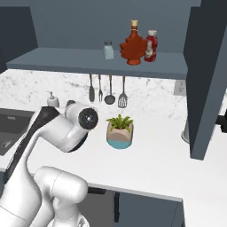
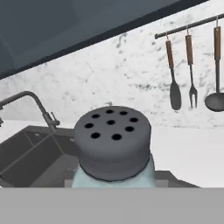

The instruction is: Put the shaker and condiment bottle from the counter next to their counterparts in the cabinet.

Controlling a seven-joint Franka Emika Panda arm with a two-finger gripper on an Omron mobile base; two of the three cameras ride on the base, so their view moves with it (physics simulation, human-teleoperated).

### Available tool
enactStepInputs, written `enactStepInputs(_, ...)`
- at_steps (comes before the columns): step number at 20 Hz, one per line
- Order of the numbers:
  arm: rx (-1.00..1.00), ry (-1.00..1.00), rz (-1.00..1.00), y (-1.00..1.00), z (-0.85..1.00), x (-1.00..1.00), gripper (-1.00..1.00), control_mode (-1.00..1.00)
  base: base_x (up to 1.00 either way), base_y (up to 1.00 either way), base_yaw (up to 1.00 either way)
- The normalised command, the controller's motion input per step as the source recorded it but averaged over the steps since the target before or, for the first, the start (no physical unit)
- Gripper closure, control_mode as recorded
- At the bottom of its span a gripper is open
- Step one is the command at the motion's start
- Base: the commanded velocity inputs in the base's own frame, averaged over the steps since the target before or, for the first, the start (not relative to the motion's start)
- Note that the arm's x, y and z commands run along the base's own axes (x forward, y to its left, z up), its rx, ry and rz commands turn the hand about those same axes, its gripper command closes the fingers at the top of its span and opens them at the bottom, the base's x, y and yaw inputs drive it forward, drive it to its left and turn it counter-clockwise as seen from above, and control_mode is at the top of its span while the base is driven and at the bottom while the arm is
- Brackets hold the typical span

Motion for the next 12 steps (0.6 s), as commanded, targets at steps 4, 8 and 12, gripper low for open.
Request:
enactStepInputs(4,-0.02,-0.03,-0.42,0.00,0.67,0.00,1.00,-1.00,0.00,0.00,0.00)
enactStepInputs(8,-0.07,0.00,-0.34,-0.03,0.57,0.00,1.00,-1.00,0.00,0.00,0.00)
enactStepInputs(12,-0.14,0.04,-0.27,-0.11,0.53,0.00,1.00,-1.00,0.00,0.00,0.00)
